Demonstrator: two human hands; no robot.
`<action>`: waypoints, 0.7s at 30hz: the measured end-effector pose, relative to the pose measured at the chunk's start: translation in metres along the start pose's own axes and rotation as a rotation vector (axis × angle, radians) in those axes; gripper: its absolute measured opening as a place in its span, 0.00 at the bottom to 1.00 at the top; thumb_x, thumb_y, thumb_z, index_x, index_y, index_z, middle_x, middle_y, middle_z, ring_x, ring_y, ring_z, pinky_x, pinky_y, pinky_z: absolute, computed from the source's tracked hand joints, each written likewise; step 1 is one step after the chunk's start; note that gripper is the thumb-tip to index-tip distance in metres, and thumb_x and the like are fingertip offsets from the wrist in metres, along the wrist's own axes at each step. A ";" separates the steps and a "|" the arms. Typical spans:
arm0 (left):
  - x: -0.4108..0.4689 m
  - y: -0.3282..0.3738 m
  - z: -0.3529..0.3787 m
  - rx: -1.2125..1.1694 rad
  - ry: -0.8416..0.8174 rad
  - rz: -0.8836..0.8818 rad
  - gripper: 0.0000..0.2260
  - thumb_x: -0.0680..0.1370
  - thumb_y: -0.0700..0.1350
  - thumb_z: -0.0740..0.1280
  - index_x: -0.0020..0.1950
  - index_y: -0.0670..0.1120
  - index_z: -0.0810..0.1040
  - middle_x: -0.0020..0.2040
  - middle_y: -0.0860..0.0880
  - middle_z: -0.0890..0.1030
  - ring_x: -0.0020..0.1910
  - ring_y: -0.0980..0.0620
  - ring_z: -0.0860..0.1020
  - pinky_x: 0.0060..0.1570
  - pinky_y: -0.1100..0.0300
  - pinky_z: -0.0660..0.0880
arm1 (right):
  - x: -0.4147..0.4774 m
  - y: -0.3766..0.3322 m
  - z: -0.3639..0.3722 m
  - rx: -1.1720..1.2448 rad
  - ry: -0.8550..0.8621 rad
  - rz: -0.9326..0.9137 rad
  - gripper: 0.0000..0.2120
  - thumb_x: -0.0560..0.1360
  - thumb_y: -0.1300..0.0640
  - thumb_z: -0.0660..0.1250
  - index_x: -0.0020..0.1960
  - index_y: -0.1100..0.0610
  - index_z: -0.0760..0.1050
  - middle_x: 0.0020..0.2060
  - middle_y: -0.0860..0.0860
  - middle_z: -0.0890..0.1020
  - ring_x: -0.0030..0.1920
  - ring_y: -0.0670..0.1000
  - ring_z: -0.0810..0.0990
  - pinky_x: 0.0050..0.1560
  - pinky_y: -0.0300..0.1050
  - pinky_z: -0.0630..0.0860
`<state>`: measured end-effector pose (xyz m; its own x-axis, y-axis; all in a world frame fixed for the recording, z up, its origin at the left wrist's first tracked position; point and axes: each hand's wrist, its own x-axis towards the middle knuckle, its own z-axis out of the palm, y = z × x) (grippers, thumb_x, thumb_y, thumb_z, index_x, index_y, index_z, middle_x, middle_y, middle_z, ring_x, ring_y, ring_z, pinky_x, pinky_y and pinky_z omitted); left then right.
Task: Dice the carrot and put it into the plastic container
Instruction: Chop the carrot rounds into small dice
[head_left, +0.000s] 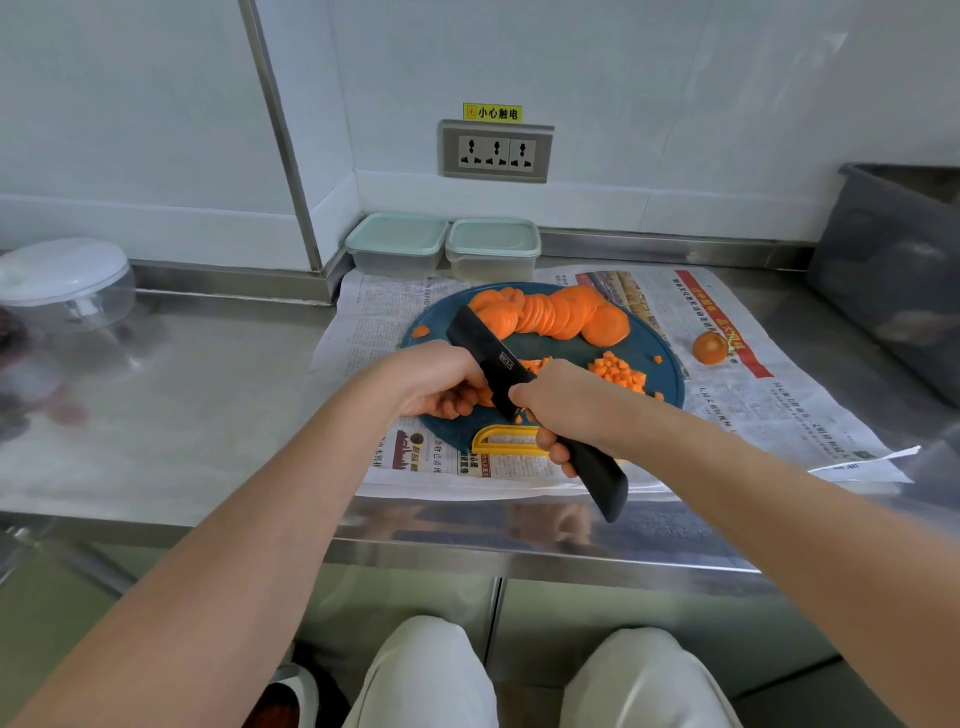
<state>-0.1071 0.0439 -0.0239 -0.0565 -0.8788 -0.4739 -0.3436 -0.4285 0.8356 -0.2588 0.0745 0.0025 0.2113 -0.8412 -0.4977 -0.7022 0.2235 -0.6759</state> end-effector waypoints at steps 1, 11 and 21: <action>0.000 -0.001 0.000 0.002 0.003 0.004 0.07 0.77 0.35 0.61 0.41 0.40 0.76 0.30 0.47 0.74 0.27 0.54 0.69 0.24 0.67 0.62 | 0.002 0.001 0.005 -0.008 0.012 -0.015 0.14 0.81 0.58 0.55 0.38 0.61 0.67 0.25 0.55 0.71 0.18 0.50 0.70 0.21 0.36 0.69; -0.002 -0.008 -0.004 -0.086 -0.033 0.011 0.05 0.78 0.36 0.62 0.44 0.41 0.77 0.35 0.47 0.77 0.29 0.54 0.71 0.25 0.67 0.66 | 0.003 0.000 0.012 -0.047 0.017 -0.033 0.13 0.82 0.59 0.53 0.40 0.63 0.65 0.27 0.58 0.71 0.22 0.55 0.69 0.25 0.43 0.72; -0.006 -0.011 -0.003 -0.125 0.000 0.036 0.09 0.78 0.36 0.64 0.39 0.40 0.79 0.31 0.47 0.76 0.26 0.56 0.71 0.25 0.67 0.66 | -0.007 0.002 -0.007 -0.028 0.030 -0.095 0.15 0.81 0.55 0.55 0.39 0.62 0.67 0.24 0.56 0.72 0.22 0.54 0.70 0.24 0.41 0.72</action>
<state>-0.1002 0.0535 -0.0294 -0.0670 -0.8941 -0.4428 -0.2221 -0.4192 0.8803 -0.2662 0.0775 0.0086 0.2575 -0.8725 -0.4153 -0.6987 0.1287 -0.7038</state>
